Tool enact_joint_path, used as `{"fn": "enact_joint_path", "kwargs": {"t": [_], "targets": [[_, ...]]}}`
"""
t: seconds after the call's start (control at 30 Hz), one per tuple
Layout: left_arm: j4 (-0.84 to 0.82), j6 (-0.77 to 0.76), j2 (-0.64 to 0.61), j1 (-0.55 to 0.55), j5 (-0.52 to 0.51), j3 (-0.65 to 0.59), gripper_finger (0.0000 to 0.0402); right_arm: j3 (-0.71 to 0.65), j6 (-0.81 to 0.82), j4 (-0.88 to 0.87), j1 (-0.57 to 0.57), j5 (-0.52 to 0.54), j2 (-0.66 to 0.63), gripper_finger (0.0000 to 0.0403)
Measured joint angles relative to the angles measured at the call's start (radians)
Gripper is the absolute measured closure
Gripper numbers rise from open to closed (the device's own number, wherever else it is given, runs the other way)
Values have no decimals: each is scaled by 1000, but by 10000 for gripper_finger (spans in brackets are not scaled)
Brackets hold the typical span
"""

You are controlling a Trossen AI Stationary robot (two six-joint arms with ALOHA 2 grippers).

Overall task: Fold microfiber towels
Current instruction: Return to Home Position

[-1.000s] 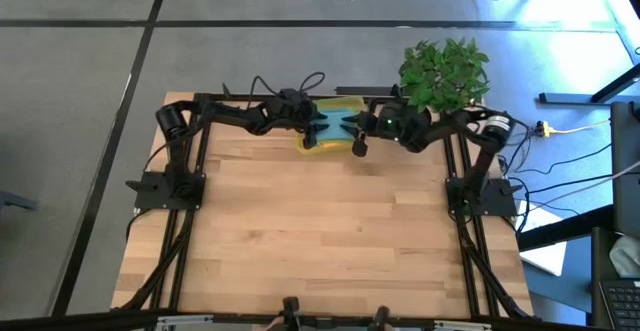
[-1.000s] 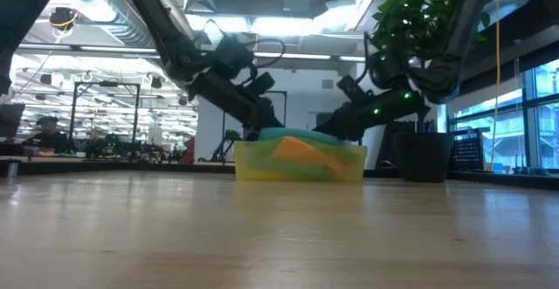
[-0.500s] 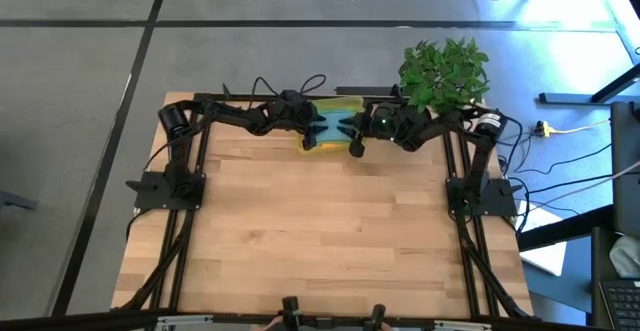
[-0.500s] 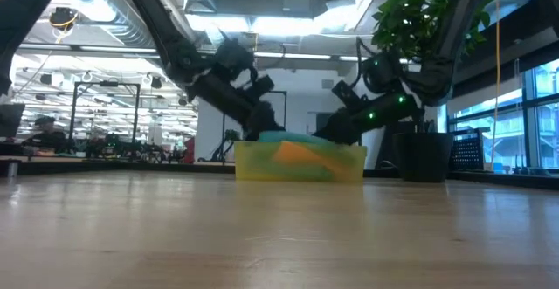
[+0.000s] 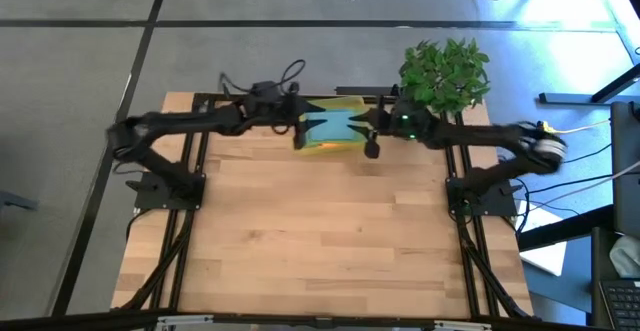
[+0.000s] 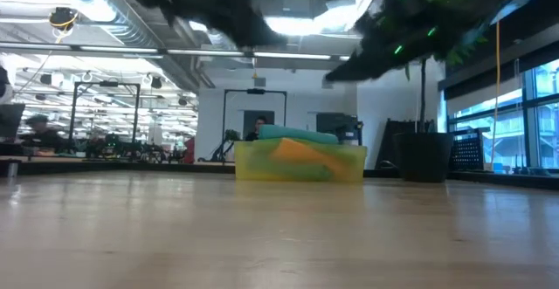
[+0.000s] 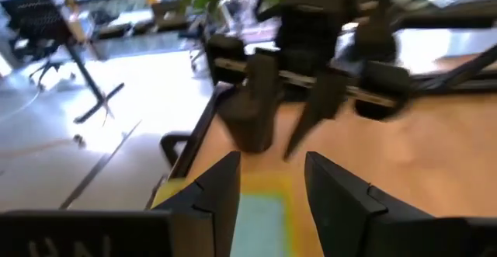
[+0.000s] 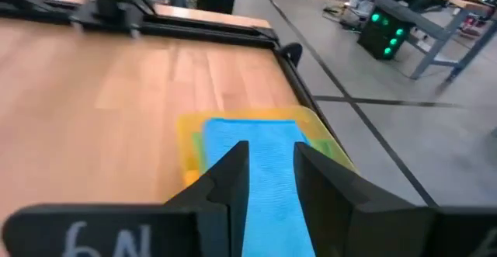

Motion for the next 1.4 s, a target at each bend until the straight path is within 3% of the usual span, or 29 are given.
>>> {"fn": "enact_joint_path", "kwargs": {"t": [0.1,0.2,0.4,0.67,0.77,0.9,1.13,1.4], "targets": [[-122,-1,-152,-58,0,0,271,-14,19,-166,27,0,-190,298],[-221,-11,-309,-125,0,-20,282,-81,37,-212,74,1,-397,298],[-111,-86,-569,-270,-100,-262,307,-259,84,-208,167,82,-759,298],[-40,-141,-901,-404,-262,-545,325,-444,84,-220,240,61,-1075,298],[-40,-164,-1033,-435,-296,-630,325,-489,84,-261,249,63,-1170,298],[-37,-200,-1190,-462,-340,-732,325,-505,93,-342,250,163,-1278,298],[-64,-218,-1363,-475,-363,-883,325,-506,151,-615,252,237,-1405,322],[-180,-234,-1448,-475,-430,-953,325,-580,131,-544,279,237,-1404,395]]}}
